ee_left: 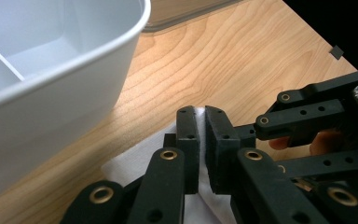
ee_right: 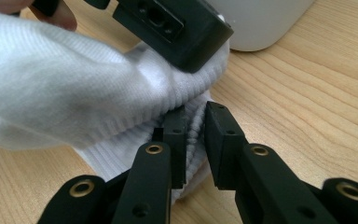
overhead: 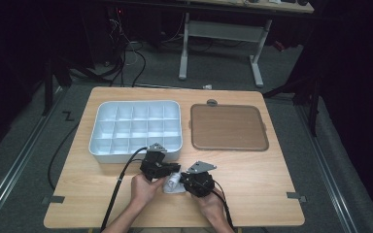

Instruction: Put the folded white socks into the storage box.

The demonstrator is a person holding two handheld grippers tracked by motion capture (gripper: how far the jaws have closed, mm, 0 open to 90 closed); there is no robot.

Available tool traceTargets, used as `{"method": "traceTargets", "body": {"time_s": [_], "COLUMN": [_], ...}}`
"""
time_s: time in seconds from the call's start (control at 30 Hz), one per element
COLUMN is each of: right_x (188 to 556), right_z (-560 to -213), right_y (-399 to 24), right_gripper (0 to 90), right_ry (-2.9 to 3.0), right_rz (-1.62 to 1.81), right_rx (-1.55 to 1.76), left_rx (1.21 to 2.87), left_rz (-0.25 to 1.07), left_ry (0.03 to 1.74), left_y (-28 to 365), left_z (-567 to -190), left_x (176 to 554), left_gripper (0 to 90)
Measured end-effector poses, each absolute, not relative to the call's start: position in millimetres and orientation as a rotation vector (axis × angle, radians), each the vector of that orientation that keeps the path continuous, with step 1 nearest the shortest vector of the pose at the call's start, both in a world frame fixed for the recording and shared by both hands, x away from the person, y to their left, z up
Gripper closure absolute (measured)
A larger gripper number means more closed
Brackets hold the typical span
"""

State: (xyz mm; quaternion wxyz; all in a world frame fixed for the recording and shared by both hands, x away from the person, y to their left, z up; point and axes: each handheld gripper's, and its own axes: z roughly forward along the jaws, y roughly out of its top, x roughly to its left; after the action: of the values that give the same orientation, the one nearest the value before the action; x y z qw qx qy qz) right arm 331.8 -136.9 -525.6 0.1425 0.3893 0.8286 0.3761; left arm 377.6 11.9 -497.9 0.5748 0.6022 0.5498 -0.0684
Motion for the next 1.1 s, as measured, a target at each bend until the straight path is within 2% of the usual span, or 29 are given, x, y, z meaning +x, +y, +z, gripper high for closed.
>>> {"method": "traceTargets", "body": {"time_s": [0.73,0.97,1.1], "right_x": [342,341,338], "right_z": [-528,-526,-525], "right_y": [-129,-134,-135], "right_gripper": [78.6,68.6,68.3], "right_ry": [2.405,2.407,2.392], "right_rz": [1.126,1.127,1.136], "right_rx": [1.13,1.178,1.179], "left_rx": [1.473,1.503,1.497], "left_rz": [-0.062,-0.03,-0.013], "left_ry": [1.271,1.253,1.244], "left_y": [12,11,11], "left_z": [-505,-511,-514], "left_x": [381,378,376], "left_gripper": [85.4,85.5,85.5]}}
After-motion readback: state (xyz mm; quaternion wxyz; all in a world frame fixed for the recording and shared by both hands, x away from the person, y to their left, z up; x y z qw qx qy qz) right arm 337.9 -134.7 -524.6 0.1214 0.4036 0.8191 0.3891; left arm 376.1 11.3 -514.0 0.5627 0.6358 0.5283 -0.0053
